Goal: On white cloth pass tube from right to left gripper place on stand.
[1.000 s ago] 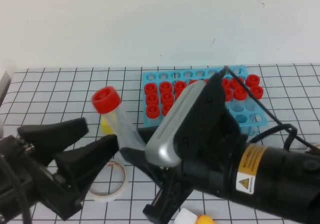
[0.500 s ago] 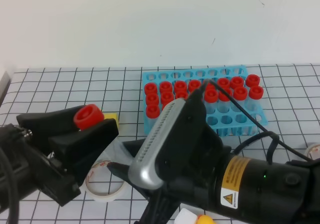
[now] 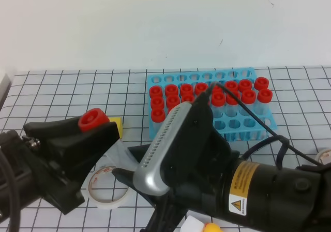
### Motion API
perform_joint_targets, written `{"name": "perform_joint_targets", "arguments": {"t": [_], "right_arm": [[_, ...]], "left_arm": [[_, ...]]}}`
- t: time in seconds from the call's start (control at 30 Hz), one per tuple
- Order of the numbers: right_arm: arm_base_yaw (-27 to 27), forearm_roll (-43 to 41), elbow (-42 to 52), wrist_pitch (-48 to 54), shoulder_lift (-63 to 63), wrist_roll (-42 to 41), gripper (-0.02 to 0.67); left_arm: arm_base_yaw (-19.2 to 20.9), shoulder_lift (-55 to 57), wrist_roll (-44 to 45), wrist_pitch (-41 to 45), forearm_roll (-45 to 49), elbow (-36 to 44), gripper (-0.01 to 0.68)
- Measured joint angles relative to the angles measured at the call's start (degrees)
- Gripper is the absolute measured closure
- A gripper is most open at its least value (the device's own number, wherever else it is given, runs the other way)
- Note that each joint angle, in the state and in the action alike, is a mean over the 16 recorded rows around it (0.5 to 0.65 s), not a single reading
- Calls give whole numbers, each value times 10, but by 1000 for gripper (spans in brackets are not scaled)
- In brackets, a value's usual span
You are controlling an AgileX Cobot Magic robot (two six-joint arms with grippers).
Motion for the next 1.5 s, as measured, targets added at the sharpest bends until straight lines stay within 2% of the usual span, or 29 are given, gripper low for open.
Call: {"name": "perform_joint_targets", "arguments": {"t": [0.23,0.37,0.47,0.63,0.77,0.87,1.17,1.5], "right_arm": [[1,-3,-1,105,-31,0,253],[1,-8,-1,211,-74,0,241],[1,-17,0,302,-120,-1,290],[1,-48,9,430,-218,-1,437],[1,-87,38,491,-311,4,553],[1,-117,74,509,-380,14,611],[1,-172,194,484,-535,57,643],[1,-176,241,492,-573,78,647]], "left_arm": [[0,0,26,0,1,0,415],[0,1,49,0,2,0,415],[0,1,68,-1,2,0,415],[0,1,104,-1,2,0,415],[0,1,141,-2,2,0,415],[0,1,167,-6,2,0,415],[0,1,220,-32,1,0,415],[0,31,229,-100,-1,-16,415]]}}
